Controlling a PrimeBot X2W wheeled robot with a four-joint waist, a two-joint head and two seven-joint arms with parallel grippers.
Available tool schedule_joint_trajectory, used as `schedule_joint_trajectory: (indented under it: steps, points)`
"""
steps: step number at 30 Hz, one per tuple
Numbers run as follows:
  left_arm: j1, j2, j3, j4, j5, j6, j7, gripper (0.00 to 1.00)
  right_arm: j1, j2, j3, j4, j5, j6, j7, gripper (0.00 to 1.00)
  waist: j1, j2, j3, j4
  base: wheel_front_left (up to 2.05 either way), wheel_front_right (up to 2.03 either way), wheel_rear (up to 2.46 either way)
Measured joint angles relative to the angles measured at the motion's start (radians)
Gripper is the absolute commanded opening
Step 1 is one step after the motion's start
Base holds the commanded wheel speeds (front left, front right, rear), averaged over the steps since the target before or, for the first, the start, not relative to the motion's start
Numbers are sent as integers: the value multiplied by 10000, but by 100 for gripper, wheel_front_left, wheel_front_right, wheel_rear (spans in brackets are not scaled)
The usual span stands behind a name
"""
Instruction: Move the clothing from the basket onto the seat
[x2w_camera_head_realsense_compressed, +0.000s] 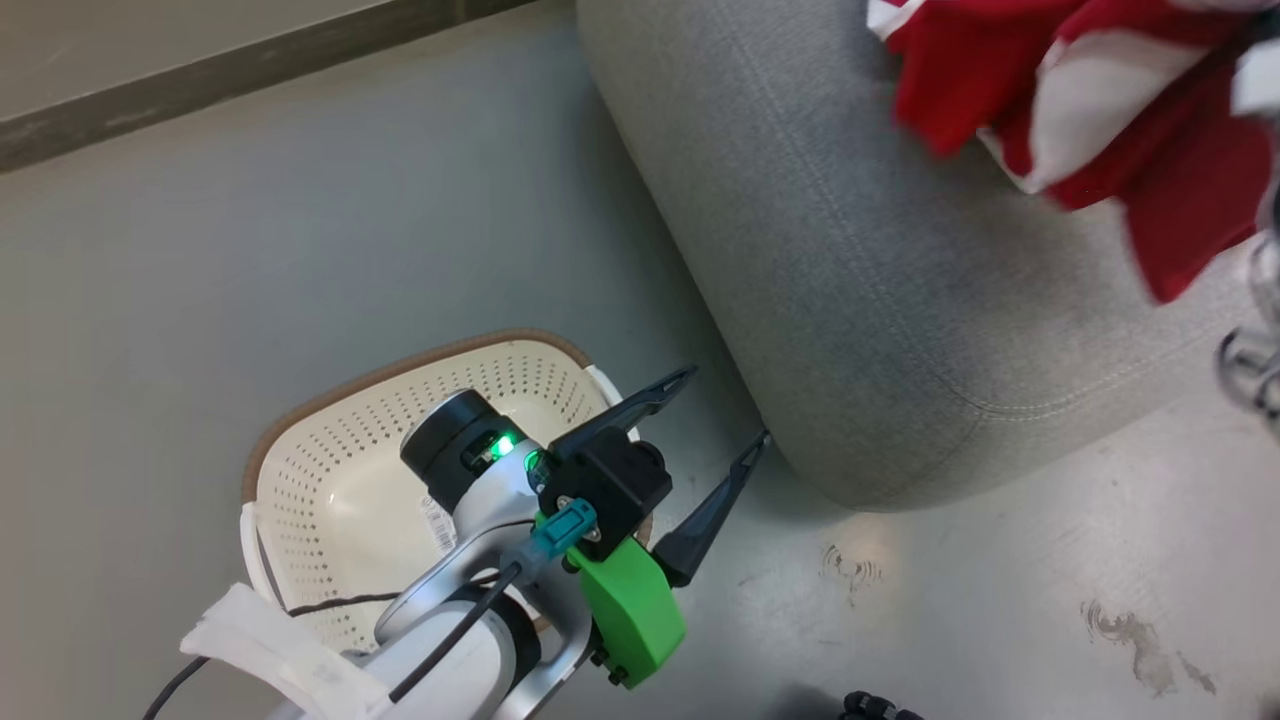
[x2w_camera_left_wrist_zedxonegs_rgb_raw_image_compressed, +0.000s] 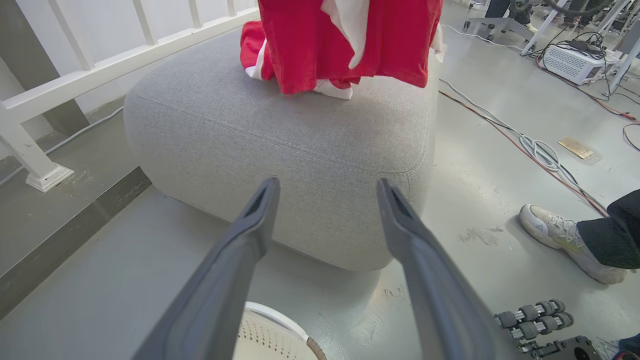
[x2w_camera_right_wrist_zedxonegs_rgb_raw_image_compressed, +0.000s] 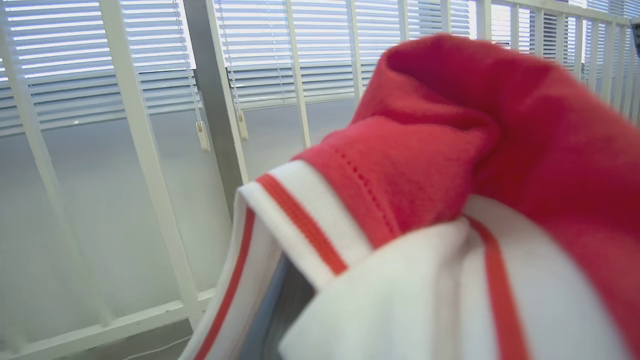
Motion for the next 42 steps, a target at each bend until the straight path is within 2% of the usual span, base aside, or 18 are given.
schedule_joint_trajectory:
  steps: [11, 19, 25, 31, 35, 42]
  points:
    - [-478, -274, -134, -130, 79, -96, 86, 100, -2501, -1490, -897, 523, -27, -6, -15, 0, 0, 0, 614, 699, 0, 0, 0]
    - [-712, -355, -221, -201, 194, -100, 86, 100, -3066, -2115, -1112, 1567, -81, -77, 58, 0, 0, 0, 1197, 1299, 0, 0, 0]
    - [-862, -357, -236, -222, 242, -104, 132, 100, -3001, -2073, -1216, 2589, 84, -77, 326, 0, 0, 0, 1710, 1671, 0, 0, 0]
    - [-1034, -345, -159, -157, 516, -148, 102, 100, -2737, -1442, -1110, 3561, 441, 59, 430, 0, 0, 0, 2193, 1910, 0, 0, 0]
    - [-1050, -339, -146, 23, 514, -188, 63, 100, -2550, -1133, -1162, 4242, 667, 102, 508, 0, 0, 0, 2345, 1976, 0, 0, 0]
    - [-1075, -330, -132, 138, 512, -303, -17, 100, -2546, -1041, -1212, 4957, 807, 219, 619, 0, 0, 0, 2282, 1900, 0, 0, 0]
